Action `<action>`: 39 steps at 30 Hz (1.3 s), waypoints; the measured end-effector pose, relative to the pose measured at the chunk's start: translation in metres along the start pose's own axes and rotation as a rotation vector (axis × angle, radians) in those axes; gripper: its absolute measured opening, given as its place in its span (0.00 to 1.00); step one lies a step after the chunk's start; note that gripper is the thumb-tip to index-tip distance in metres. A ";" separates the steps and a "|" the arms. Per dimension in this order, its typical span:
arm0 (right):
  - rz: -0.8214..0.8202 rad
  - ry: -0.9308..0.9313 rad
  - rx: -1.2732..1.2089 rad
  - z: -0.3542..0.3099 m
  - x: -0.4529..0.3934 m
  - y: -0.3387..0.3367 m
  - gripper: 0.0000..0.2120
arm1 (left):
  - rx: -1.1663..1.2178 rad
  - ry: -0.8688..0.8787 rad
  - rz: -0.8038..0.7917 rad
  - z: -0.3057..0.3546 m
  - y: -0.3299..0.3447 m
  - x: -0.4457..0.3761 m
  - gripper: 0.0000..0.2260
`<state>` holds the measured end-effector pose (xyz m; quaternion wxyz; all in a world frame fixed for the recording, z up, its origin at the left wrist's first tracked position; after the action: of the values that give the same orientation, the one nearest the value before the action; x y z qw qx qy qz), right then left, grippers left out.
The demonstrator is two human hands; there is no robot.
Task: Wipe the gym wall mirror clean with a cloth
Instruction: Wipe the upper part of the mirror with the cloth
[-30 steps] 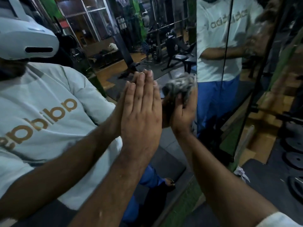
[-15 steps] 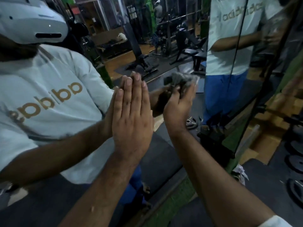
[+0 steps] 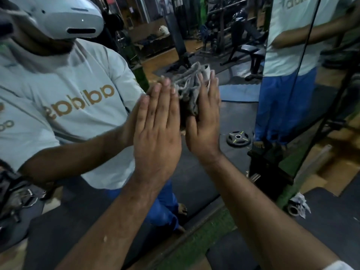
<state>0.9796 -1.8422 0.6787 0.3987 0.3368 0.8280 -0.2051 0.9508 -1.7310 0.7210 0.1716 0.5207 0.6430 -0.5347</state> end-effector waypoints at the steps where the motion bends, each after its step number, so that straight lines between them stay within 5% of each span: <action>1: -0.018 -0.042 0.034 0.003 0.005 0.000 0.33 | -0.002 -0.043 -0.001 -0.009 -0.006 0.005 0.28; 7: 0.314 0.422 -0.085 0.028 0.028 -0.008 0.34 | -0.080 -0.025 -0.106 -0.042 -0.008 0.036 0.33; 11: 0.084 0.090 -0.008 -0.036 0.021 0.024 0.34 | -0.071 0.030 -0.061 -0.045 -0.010 0.035 0.31; 14: 0.019 -0.062 0.142 -0.020 0.046 0.028 0.31 | 0.069 0.060 -0.064 -0.055 -0.020 0.038 0.30; 19: 0.362 0.597 -0.120 0.020 0.070 0.020 0.36 | 0.032 -0.065 -0.042 -0.104 -0.038 0.065 0.32; 25: 0.040 -0.022 0.060 -0.089 0.064 0.066 0.31 | -0.049 0.037 -0.025 -0.105 -0.031 0.078 0.33; 27: 0.086 0.024 0.107 -0.072 0.075 0.063 0.29 | -0.055 0.028 -0.021 -0.107 -0.031 0.078 0.35; 31: 0.319 0.417 -0.160 -0.065 0.068 0.052 0.32 | 0.107 0.079 -0.006 -0.115 -0.041 0.079 0.32; 36: 0.028 -0.081 0.000 -0.152 0.054 0.089 0.32 | 0.169 -0.042 0.043 -0.160 -0.067 0.103 0.31; 39: 0.145 0.005 0.072 -0.120 0.076 0.083 0.29 | 0.078 -0.031 0.034 -0.175 -0.066 0.117 0.33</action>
<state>0.9425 -1.6824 0.6839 0.3982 0.4105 0.7944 -0.2045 0.9064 -1.5147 0.7281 0.1700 0.5294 0.6103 -0.5642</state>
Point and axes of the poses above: each hand's wrist, its own x-axis away from the middle knuckle, its own y-axis out of the palm, z = x × y, the point moved 9 cm from there along -x, towards the middle knuckle, and after that the axes turned 4 degrees about -y, right-handed, at the moved point
